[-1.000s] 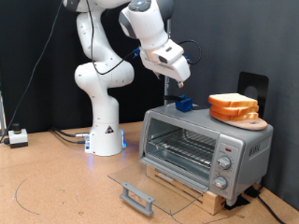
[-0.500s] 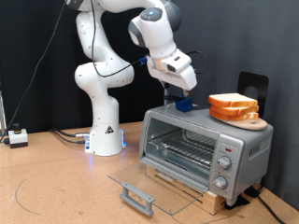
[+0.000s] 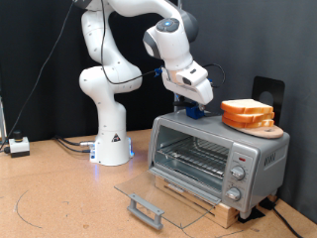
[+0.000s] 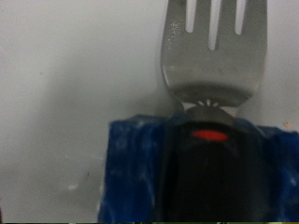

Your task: Make a piece of toast with the oven

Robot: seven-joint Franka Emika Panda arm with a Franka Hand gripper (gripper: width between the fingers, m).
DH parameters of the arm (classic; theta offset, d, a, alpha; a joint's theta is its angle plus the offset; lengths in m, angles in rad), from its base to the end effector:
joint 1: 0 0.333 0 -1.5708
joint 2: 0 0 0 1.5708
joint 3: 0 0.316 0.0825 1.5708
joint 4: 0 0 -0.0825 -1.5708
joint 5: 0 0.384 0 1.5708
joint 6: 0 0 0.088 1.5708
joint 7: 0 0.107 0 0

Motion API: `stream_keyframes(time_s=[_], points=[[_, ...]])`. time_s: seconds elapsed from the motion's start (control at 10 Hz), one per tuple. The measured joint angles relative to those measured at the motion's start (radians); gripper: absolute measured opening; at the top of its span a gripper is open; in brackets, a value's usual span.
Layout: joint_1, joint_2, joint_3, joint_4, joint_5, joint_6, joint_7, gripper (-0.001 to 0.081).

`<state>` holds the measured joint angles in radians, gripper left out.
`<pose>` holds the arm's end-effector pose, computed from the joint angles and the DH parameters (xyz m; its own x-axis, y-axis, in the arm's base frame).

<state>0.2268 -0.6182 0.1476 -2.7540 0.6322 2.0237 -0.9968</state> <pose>0.3010 0.1507 0.3908 0.5443 0.7947 0.2686 0.8199 -0.4362 -0.3707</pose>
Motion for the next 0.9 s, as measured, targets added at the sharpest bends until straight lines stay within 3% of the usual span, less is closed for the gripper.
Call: stream_keyframes(time_s=[0.4, 0.9], points=[[0.011, 0.042, 0.026, -0.005, 0.043, 0.047, -0.012, 0.081], [0.03, 0.031, 0.034, -0.04, 0.116, 0.124, -0.069, 0.081]])
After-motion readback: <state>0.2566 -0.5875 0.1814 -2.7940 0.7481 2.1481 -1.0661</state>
